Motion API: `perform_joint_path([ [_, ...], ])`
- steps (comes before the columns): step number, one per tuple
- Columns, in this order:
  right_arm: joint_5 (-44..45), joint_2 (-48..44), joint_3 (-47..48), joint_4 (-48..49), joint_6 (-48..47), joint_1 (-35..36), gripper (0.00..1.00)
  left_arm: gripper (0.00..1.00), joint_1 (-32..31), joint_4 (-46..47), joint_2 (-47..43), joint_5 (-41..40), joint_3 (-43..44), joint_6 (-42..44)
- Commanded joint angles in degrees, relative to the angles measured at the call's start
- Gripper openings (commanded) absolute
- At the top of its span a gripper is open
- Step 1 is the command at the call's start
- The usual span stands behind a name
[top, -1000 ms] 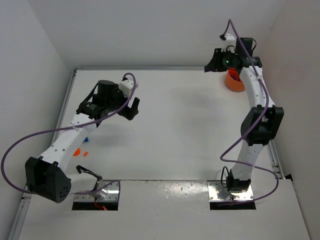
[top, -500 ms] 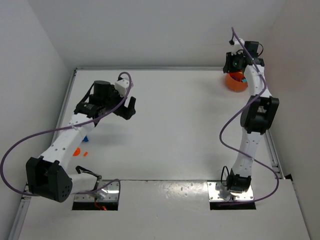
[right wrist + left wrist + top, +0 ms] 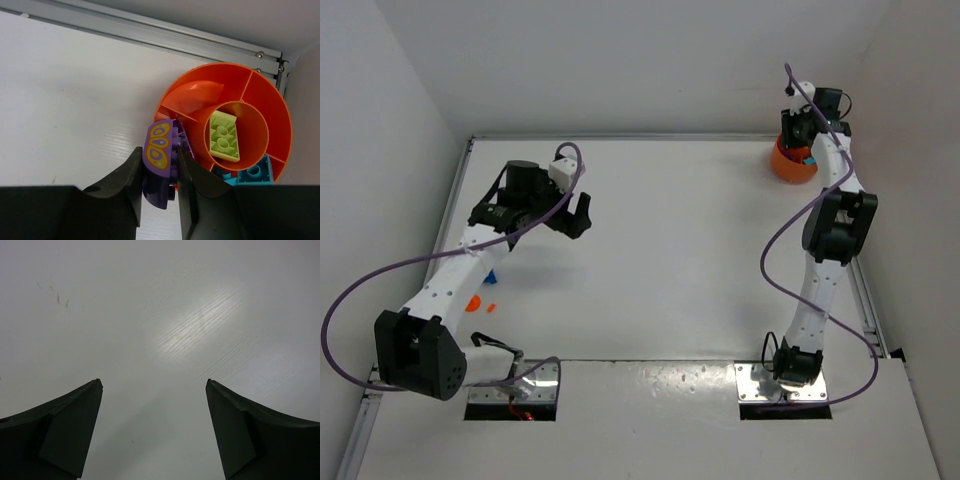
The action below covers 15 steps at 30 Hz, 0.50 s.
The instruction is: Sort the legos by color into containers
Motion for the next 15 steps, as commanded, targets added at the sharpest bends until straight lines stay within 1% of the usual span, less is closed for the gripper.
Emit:
perform_joint_path([
  [1,1.0,0.2,3.4,3.2,-1.3,-0.4,0.2,0.91,0.7,1.5,-0.2,0.5,0.3,-0.8],
  [2,1.0,0.2,3.5,3.2,-1.3,-0.4,0.2,0.91,0.7,1.5,-0.2,0.5,0.3,-0.8],
  [6,1.6,0.8,4.0,3.8,-1.8,-0.4,0.27,0.92,0.7,1.5,-0.2,0.5,0.3,-0.8],
  [7,1.6,0.8,4.0,3.8,-1.8,-0.9,0.31,0.92,0.7,1.5,-0.2,0.5,0.3,-0.8],
  [10,1.6,0.8,4.0,3.8,-1.8,-0.9,0.4,0.92,0.7,1.5,-0.2,-0.1,0.3,-0.8],
  [13,1.6,0.1,3.5,3.8,-1.8,-0.9,0.44,0.92,0.7,1.5,-0.2,-0.1,0.3,-0.8],
  [14,1.6,-0.6,2.8,3.8,-1.8,-0.9,0.47,0.92,0.7,1.5,-0.2,-0.6,0.3,-0.8],
  [15,1.6,-0.6,2.8,3.8,-1.8,-0.9,0.47,0.92,0.7,1.5,-0.2,-0.6,0.3,-0.8],
])
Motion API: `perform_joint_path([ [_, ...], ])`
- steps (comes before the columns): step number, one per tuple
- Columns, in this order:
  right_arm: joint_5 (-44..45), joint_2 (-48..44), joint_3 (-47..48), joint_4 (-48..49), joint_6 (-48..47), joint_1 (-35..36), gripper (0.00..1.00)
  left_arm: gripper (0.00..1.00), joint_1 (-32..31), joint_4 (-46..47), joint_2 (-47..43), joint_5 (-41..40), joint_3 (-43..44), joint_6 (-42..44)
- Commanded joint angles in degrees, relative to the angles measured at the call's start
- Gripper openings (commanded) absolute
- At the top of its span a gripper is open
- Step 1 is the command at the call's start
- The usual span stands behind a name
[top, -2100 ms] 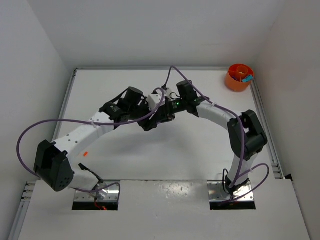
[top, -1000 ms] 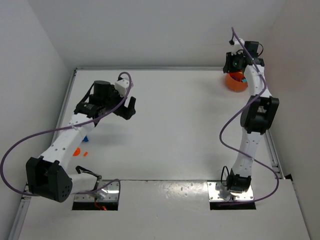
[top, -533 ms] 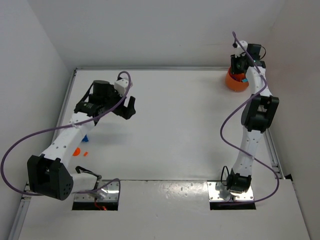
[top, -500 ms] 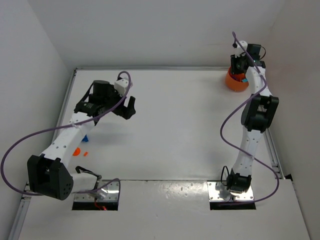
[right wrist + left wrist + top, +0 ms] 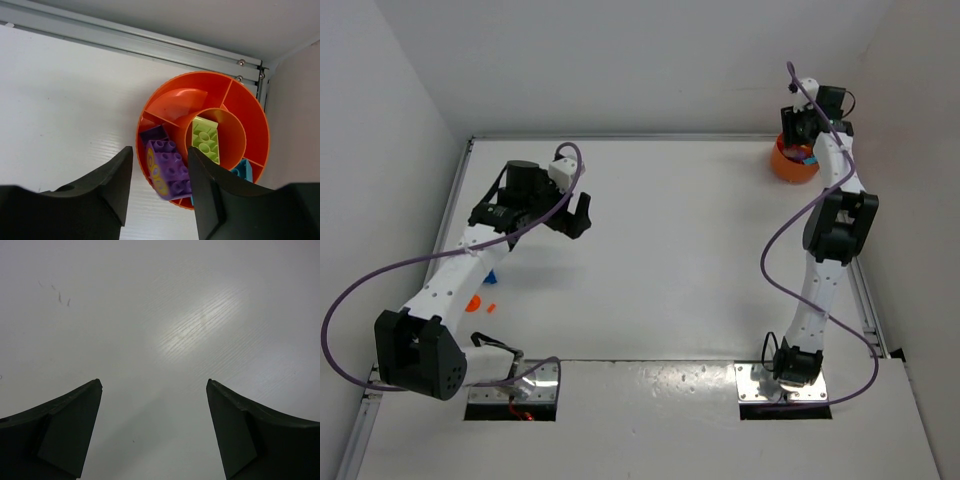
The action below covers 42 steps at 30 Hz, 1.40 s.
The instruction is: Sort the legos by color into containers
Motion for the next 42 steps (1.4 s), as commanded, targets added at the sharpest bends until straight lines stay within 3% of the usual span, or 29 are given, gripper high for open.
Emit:
perform_joint_path([
  [1,0.2,-2.0,0.9,2.1,-0.5,-0.4,0.49,0.92,0.6,1.5,-0.3,-0.3,0.3,-1.3],
  [8,-2.0,-6.5,-2.0,3.3,-0.5,-0.4,0.49,0.93,1.8,1.5,-3.1,-2.6,0.3,-1.3],
  [13,-5.0,-15.1,-11.5,6.6,0.6,-0.4,0.49,1.0,5.6,1.0,-5.8,-5.0,-1.0,-2.8],
  [23,-5.6,-15.7,-10.2,1.3,3.4,-0.4,0.49,1.0,12.9,-6.1,-3.4,-7.6,2.8,-4.7],
  [31,-10.4,-18.9,-14.0,-1.3,8.4,0.8,0.49,1.0,15.1,-11.8,0.1,-21.0,6.5,-6.4],
  [38,-23.5,-28.1,-25.1,-8.0,8.1,1.3,0.53,1.0,17.6,-16.9,-1.0,-21.9,4.6,7.9],
  [42,-25.4,-34.3,-33.8,-8.5,7.3,1.9,0.71,1.0,19.3,-19.1,-3.9,-18.4,-0.4,14.0],
])
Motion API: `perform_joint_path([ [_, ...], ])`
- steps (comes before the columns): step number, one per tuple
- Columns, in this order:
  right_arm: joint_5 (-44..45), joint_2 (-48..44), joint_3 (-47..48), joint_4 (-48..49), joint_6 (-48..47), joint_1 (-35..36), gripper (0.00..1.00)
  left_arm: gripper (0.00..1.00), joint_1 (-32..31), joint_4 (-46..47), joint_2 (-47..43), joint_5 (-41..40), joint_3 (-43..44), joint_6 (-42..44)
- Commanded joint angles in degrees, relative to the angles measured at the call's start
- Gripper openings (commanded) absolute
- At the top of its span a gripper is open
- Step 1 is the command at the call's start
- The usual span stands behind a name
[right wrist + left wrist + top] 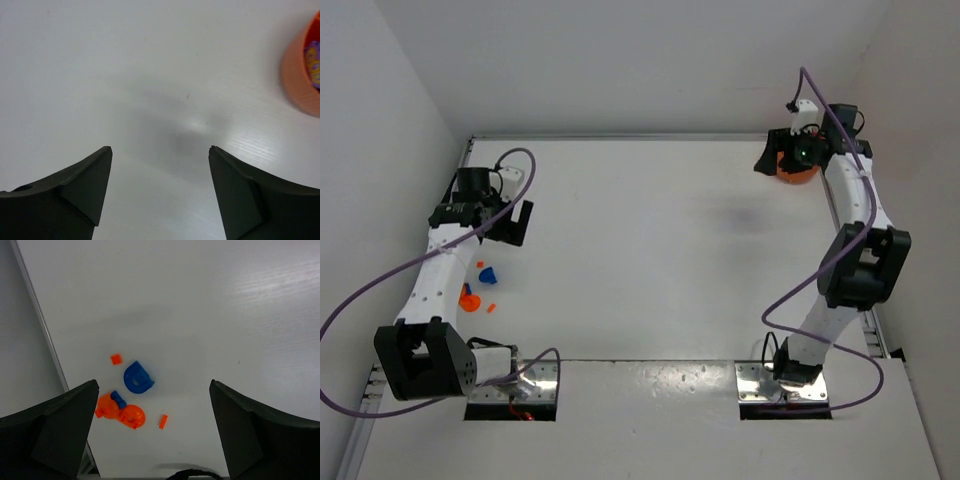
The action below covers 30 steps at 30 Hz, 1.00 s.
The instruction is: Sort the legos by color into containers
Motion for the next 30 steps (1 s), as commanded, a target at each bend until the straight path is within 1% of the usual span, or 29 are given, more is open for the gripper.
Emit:
perform_joint_path([
  [1,-4.2,-6.9,-5.1,-1.8,0.1,1.6,0.81,0.98,2.2,-3.3,-3.4,2.8,-3.3,7.9],
  [5,-0.8,-12.3,-10.1,-2.3,-0.4,2.9,0.87,0.98,3.4,-5.3,-5.8,4.7,-5.3,10.7],
  [8,3.8,-14.5,-10.1,-4.4,-1.7,3.5,0.87,0.98,4.7,-5.8,-7.7,5.7,-5.3,10.1],
  [10,6.5,-15.0,-10.1,-4.4,-0.9,3.5,0.87,0.98,4.7,-5.8,-7.7,4.7,-4.7,9.1],
  [11,9.3,-15.0,-10.1,-3.4,-0.9,3.5,0.87,1.0,4.7,-5.8,-7.7,4.7,-4.2,9.0],
  [13,13.5,-15.6,-11.9,1.0,0.7,3.5,0.8,1.0,4.7,-7.0,-7.1,5.2,-3.0,8.3],
  [16,16.4,-16.2,-12.8,9.3,2.8,3.5,0.74,1.0,4.7,-7.0,-6.5,5.2,-1.4,7.0],
  [17,17.6,-14.4,-12.8,10.7,2.8,3.5,0.72,1.0,4.7,-7.0,-6.5,5.2,-1.4,6.3],
  [19,18.8,-11.6,-10.0,12.6,2.8,3.5,0.72,1.0,4.7,-7.0,-6.5,5.7,-0.8,5.6],
  [21,21.1,-6.5,-7.5,13.3,4.5,3.5,0.79,1.0,4.7,-7.0,-6.5,5.7,-0.8,4.7],
  [24,21.1,-1.6,-2.9,14.1,6.1,2.9,0.86,1.0,4.7,-7.0,-6.5,7.0,-0.3,2.8],
  [25,19.9,1.4,-0.6,14.1,6.9,2.9,0.88,1.0,4.7,-7.0,-6.5,7.5,-0.3,1.5],
  [27,19.9,3.8,0.7,15.3,9.6,2.9,0.89,1.0,4.7,-6.3,-6.5,8.0,-0.3,1.0],
  [28,23.0,4.9,2.2,15.3,10.5,3.5,0.89,1.0,4.7,-5.7,-6.5,8.0,-0.3,0.4],
  [30,23.0,7.9,3.6,16.2,11.7,3.5,0.89,1.0,4.7,-5.1,-6.5,8.7,-0.3,-0.4],
])
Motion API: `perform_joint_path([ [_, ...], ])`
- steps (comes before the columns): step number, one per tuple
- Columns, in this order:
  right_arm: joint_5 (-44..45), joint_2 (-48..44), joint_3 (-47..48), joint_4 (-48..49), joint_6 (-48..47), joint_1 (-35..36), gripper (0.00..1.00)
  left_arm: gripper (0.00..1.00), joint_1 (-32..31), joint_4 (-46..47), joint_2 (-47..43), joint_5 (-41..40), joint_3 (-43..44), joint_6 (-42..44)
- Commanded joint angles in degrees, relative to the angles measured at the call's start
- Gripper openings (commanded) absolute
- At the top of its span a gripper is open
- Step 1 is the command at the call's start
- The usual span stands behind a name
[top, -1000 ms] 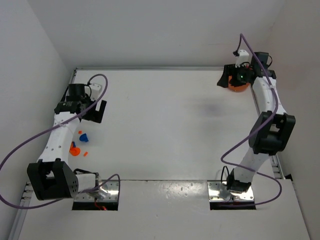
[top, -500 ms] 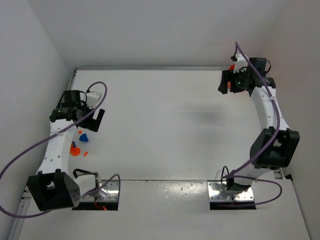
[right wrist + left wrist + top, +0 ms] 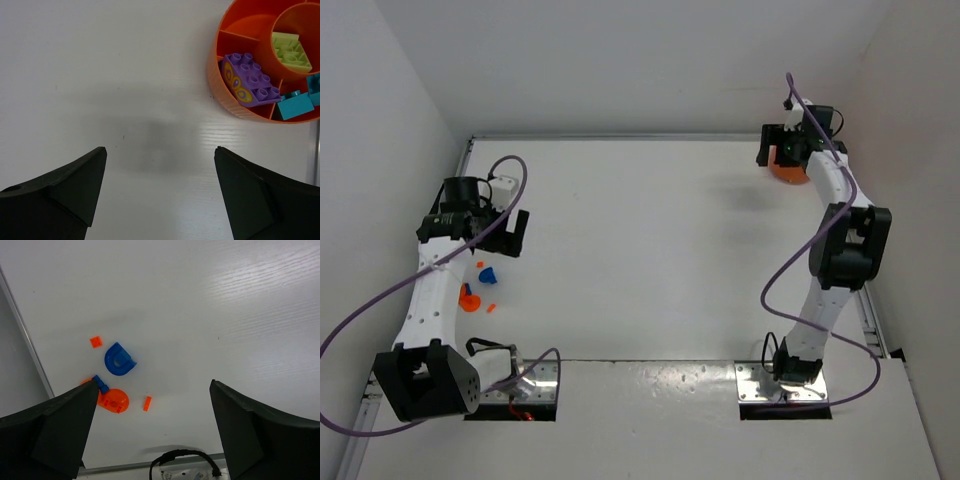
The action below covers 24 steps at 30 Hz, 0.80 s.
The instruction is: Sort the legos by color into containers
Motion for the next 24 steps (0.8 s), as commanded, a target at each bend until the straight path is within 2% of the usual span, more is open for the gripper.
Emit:
perform_joint_path([
  [1,2.3,3.0,4.5,5.2,5.8,0.3,0.89,1.0,0.7,1.8,0.4,2.7,2.2,-3.2],
  [14,4.4,12.4,15.2,8.2,6.5,1.3,0.9,1.0,0.7,3.4,3.2,5.5,2.2,-4.8],
  [24,9.1,16.8,18.2,9.3,6.0,3.1,0.92,1.0,0.7,3.4,5.6,6.6,2.7,-6.0],
])
